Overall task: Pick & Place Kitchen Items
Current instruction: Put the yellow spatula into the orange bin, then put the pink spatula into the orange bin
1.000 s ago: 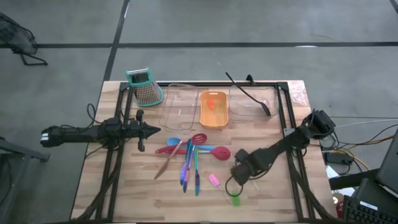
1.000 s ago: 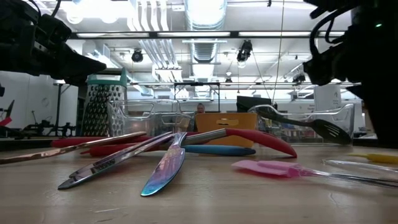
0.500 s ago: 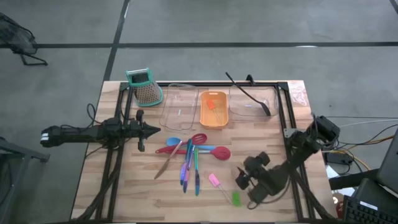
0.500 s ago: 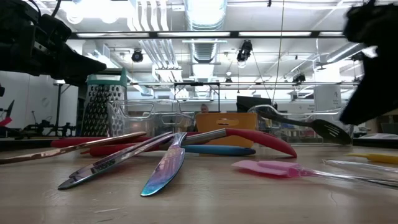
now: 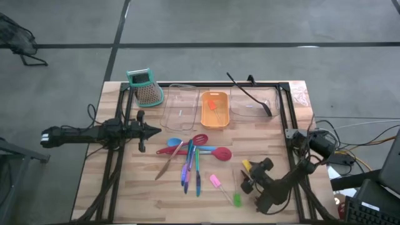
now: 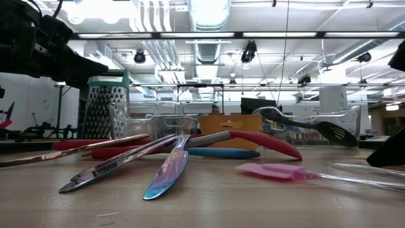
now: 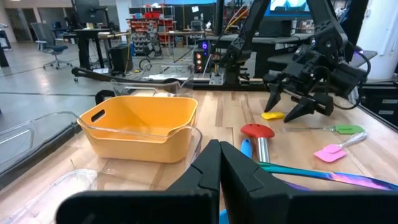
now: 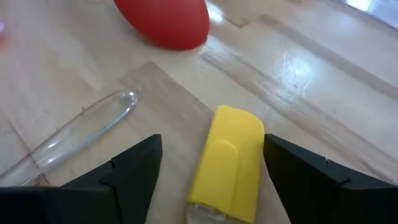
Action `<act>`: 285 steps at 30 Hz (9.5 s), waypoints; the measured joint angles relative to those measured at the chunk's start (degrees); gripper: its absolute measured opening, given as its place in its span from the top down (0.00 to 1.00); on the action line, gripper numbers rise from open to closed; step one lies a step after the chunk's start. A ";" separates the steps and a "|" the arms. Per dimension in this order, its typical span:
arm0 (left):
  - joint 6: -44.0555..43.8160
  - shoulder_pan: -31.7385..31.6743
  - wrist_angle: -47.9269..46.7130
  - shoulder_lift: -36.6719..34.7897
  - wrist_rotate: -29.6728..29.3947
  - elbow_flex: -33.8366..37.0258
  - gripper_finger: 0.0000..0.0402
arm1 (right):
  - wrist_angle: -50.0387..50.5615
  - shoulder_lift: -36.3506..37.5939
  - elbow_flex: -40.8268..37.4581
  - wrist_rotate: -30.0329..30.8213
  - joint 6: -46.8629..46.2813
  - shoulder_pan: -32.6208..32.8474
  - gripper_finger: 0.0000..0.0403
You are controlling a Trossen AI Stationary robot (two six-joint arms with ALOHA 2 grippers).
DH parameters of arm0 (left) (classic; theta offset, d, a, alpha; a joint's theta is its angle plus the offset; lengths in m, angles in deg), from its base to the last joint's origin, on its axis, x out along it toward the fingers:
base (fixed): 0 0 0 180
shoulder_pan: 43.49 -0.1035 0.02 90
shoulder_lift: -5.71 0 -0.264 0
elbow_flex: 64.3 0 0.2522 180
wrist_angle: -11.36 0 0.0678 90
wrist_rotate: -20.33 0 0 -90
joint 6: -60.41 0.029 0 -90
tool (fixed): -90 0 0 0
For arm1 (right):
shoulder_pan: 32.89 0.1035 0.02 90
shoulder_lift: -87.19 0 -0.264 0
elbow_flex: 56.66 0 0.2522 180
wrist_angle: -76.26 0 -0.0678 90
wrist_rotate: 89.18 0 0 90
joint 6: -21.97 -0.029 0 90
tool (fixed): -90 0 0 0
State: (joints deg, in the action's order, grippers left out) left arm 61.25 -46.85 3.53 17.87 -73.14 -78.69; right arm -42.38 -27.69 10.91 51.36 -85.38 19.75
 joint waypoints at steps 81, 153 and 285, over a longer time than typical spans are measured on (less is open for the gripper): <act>0.01 0.00 -0.48 -0.02 -0.01 -0.01 0.99 | -12.59 8.06 -17.63 0.67 -3.52 3.04 0.36; 0.00 0.00 -1.27 0.04 0.00 -0.02 0.99 | -41.01 37.38 -1.44 -6.26 72.83 -48.13 0.95; 0.00 0.00 -2.16 0.74 -0.24 0.00 0.99 | -24.64 -14.52 21.17 -2.96 41.20 -12.54 0.90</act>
State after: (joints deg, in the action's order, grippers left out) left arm 61.25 -46.85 1.36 18.62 -73.38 -78.69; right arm -67.02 -42.21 32.08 48.40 -44.18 7.21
